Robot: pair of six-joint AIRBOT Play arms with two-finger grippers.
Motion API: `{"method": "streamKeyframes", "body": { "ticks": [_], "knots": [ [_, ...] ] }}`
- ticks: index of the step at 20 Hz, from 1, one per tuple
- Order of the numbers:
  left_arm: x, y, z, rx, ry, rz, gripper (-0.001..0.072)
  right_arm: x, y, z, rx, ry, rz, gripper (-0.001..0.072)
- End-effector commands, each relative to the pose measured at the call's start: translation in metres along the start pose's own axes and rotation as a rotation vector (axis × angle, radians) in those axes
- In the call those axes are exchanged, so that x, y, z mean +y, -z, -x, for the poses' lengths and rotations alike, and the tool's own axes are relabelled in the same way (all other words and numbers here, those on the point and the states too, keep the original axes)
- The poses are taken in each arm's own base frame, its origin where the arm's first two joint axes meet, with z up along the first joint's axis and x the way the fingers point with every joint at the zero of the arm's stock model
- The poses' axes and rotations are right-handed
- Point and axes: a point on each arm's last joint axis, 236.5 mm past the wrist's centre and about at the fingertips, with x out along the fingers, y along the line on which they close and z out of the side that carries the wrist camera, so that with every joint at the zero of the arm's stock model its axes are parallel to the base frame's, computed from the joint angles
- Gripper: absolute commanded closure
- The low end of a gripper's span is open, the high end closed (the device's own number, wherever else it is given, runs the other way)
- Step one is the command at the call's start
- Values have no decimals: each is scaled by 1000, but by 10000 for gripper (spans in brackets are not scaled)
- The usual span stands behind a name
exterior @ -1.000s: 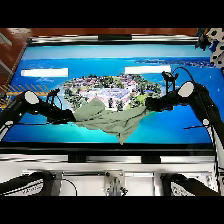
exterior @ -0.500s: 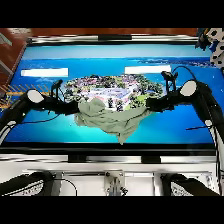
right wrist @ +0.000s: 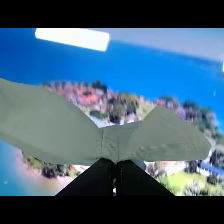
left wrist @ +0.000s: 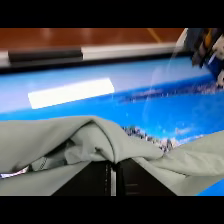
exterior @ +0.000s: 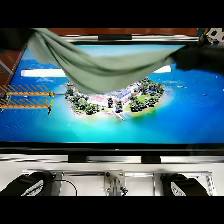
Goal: Fold the shirts.
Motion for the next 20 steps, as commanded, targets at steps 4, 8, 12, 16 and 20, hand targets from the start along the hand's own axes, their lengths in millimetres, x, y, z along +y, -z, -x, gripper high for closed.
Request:
{"method": "streamKeyframes", "body": {
  "ticks": [4,8,12,16,20],
  "knots": [
    [-8,55,67,284,-69,-29,676,39,-10,73,-21,-39,74,653],
    [-1,149,36,538,-36,48,675,28,11,44,94,-52,76,653],
    [-5,244,-9,647,4,95,675,6,36,-18,233,-76,63,653],
    [5,324,-33,718,-36,183,675,-30,86,-107,414,-87,-12,652],
    [11,356,-37,784,-58,219,675,-62,138,-193,513,-59,-220,436]
  ]
}}
